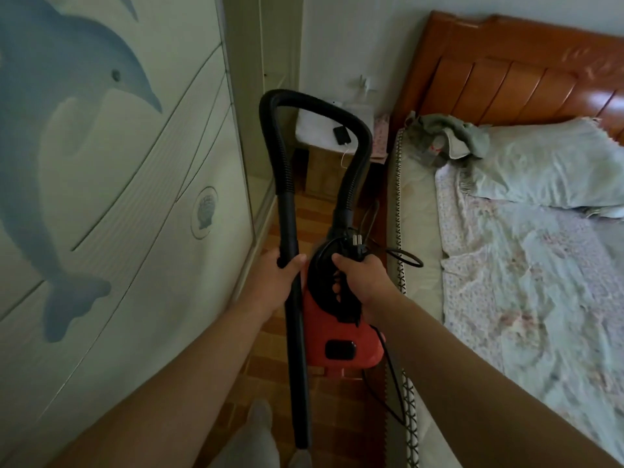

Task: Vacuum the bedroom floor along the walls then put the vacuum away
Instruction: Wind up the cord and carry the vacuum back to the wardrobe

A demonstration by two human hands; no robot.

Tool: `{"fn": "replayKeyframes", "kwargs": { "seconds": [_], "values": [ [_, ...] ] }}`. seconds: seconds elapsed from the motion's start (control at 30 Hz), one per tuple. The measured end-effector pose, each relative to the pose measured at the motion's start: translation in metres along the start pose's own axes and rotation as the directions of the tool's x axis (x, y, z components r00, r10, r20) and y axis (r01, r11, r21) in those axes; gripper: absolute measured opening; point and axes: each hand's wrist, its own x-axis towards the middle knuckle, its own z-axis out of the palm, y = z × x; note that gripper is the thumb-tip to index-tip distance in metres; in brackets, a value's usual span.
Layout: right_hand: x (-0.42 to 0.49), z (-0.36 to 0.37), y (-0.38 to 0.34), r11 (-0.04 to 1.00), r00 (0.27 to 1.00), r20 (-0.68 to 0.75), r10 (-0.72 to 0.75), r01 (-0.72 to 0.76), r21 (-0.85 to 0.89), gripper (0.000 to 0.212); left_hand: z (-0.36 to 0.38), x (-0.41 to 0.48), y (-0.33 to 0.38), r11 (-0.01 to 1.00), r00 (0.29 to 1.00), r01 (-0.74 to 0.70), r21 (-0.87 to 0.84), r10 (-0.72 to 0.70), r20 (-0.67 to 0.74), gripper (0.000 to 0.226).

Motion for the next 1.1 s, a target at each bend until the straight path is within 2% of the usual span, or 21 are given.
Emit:
{"fn": "replayKeyframes", "kwargs": {
  "seconds": [0.07,0.27,0.5,0.6,0.77,0.93,1.1],
  "values": [
    [0.035,-0.003,-0.016,1.000,1.000,-0.003,-0.004,0.004,-0.006,0.010,0.006,0.037,0.005,1.000,1.000,0.006,0.006,-0.006,0.009,0.019],
    [0.137,-0.007,-0.061,1.000,0.999,-0.049,0.018,-0.019,-0.009,0.013,0.021,0.151,0.025,0.999,0.997,0.043,-0.032,-0.041,0.064,0.037],
    [0.235,-0.029,-0.118,0.999,0.998,-0.046,0.032,-0.031,0.008,0.020,0.042,0.255,0.067,0.996,0.992,0.063,-0.067,-0.055,0.115,0.028],
    [0.279,-0.041,-0.138,0.999,0.999,-0.024,0.049,-0.050,-0.018,0.019,0.056,0.293,0.078,0.994,0.993,0.095,-0.054,-0.090,0.081,0.020],
    [0.358,-0.061,-0.169,0.997,0.996,0.072,0.061,-0.057,-0.059,0.019,0.084,0.352,0.097,0.989,0.991,0.134,-0.068,-0.135,-0.003,0.021],
    [0.419,-0.074,-0.207,0.984,0.989,0.144,0.043,-0.017,-0.177,0.023,0.106,0.404,0.124,0.959,0.970,0.201,-0.201,-0.223,-0.095,0.017],
    [0.479,-0.065,-0.235,0.970,0.979,0.197,0.057,-0.007,-0.244,0.024,0.111,0.453,0.134,0.926,0.953,0.238,-0.294,-0.281,-0.115,0.015]
  ]
}}
